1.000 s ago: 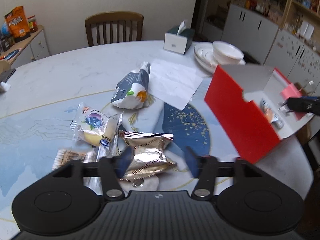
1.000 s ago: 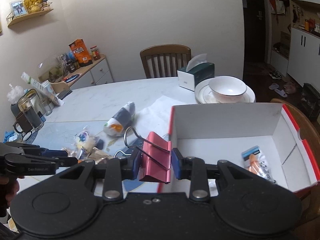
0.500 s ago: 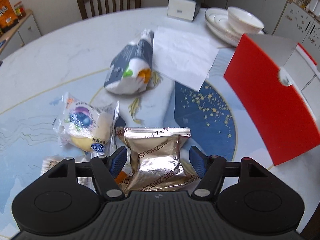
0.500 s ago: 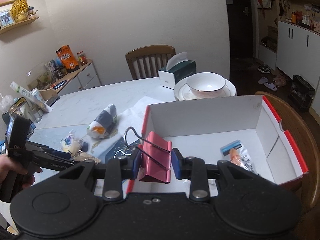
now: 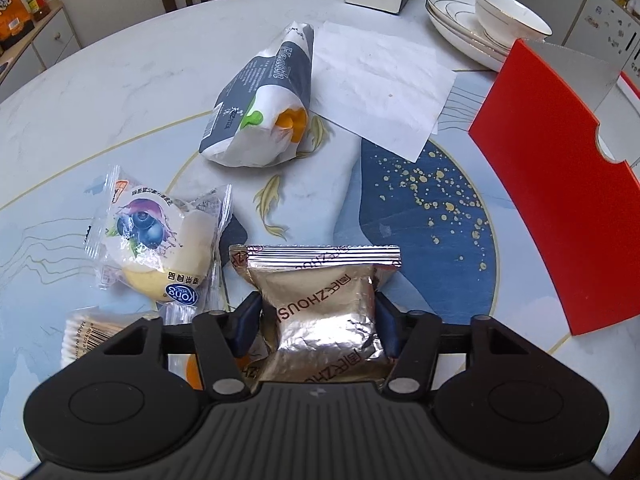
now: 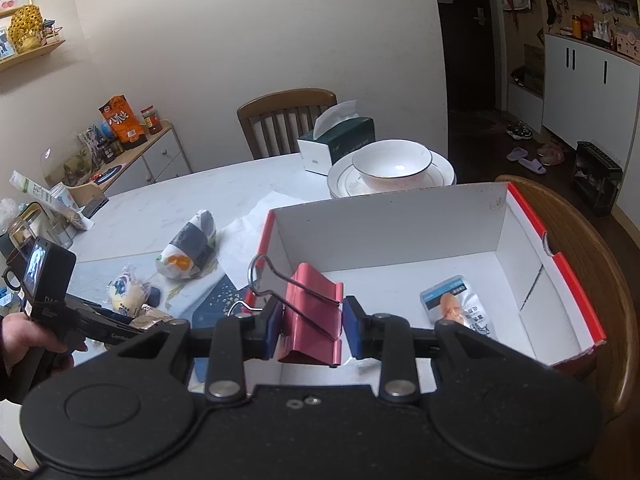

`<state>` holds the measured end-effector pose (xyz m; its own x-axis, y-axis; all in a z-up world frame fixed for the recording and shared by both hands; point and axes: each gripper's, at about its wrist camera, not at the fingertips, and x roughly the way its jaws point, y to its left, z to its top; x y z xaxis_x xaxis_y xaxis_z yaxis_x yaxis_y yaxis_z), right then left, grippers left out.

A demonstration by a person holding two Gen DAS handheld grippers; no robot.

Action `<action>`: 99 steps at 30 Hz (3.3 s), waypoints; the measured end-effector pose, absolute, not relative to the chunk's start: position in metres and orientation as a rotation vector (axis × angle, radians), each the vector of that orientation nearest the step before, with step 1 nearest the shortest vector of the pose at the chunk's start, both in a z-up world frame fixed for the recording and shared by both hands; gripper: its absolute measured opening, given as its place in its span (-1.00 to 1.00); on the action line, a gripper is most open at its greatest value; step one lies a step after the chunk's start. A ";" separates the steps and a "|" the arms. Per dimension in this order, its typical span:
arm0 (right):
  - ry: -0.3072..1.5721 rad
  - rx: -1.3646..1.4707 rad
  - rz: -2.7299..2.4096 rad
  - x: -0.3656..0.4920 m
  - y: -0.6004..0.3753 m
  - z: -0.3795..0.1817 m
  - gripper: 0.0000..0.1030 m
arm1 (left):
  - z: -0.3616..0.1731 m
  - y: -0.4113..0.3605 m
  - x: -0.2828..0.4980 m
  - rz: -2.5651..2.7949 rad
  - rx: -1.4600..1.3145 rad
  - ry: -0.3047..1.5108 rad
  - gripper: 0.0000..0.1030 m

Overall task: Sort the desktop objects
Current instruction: 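Carry the pink clip and gold foil packet toward the red box with both tools, then lower the pink clip into the box with the right tool while the left holds the gold packet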

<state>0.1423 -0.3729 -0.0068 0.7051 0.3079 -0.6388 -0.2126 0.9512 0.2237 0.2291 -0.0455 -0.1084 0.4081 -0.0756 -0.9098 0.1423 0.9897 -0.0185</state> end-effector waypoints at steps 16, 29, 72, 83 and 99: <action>0.739 0.140 0.286 0.160 -0.404 -0.013 -0.39 | -0.064 -0.075 0.210 -0.197 0.010 1.070 -0.04; 0.730 0.133 0.295 0.168 -0.430 -0.015 -0.39 | 0.007 -0.158 0.206 -0.388 0.031 0.920 -0.04; 0.952 -0.056 0.306 0.218 -0.447 -0.078 -0.39 | -0.095 -0.313 0.319 -0.494 0.434 1.135 -0.03; 1.008 -0.096 0.306 0.223 -0.441 -0.094 -0.39 | -0.105 -0.317 0.326 -0.499 0.435 1.213 -0.02; 1.007 -0.093 0.317 0.218 -0.442 -0.090 -0.06 | -0.086 -0.297 0.310 -0.542 0.360 1.174 0.27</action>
<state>0.2177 -0.4422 -0.0900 0.4932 0.2182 -0.8421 -0.3038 0.9503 0.0683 0.3101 -0.2971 -0.0855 0.2821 -0.2116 -0.9358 0.5747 0.8183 -0.0118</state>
